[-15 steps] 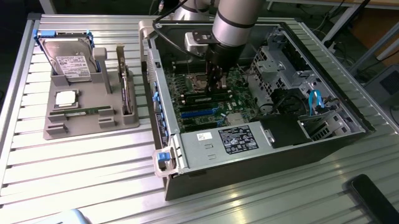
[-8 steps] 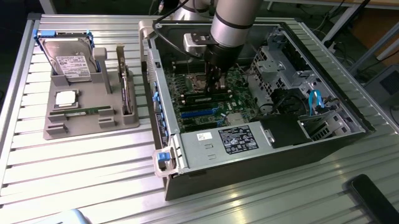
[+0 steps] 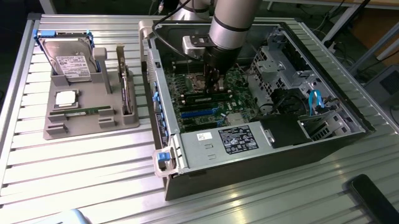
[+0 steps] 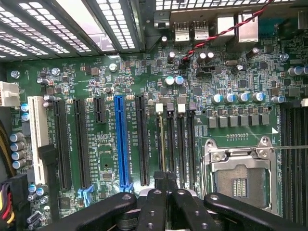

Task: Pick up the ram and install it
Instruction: 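Insert the ram into the slot, then press down the ram until it locks into place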

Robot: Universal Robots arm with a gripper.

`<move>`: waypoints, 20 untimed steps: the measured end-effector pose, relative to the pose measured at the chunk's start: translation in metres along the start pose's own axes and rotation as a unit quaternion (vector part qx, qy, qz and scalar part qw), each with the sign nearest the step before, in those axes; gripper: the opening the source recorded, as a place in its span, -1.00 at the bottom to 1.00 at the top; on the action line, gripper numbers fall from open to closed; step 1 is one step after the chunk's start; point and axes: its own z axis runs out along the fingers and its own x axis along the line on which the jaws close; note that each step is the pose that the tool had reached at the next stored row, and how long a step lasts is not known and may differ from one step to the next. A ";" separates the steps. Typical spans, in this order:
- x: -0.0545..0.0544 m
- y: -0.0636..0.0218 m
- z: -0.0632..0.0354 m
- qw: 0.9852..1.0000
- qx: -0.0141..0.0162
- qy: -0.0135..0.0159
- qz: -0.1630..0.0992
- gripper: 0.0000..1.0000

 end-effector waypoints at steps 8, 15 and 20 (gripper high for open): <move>0.000 0.0001 -0.0039 1.000 -0.004 0.001 0.000 -0.79; 0.000 -0.0009 -0.0176 1.000 -0.006 0.001 0.000 -0.79; 0.000 -0.0067 -0.0234 1.000 -0.008 0.002 0.000 -0.79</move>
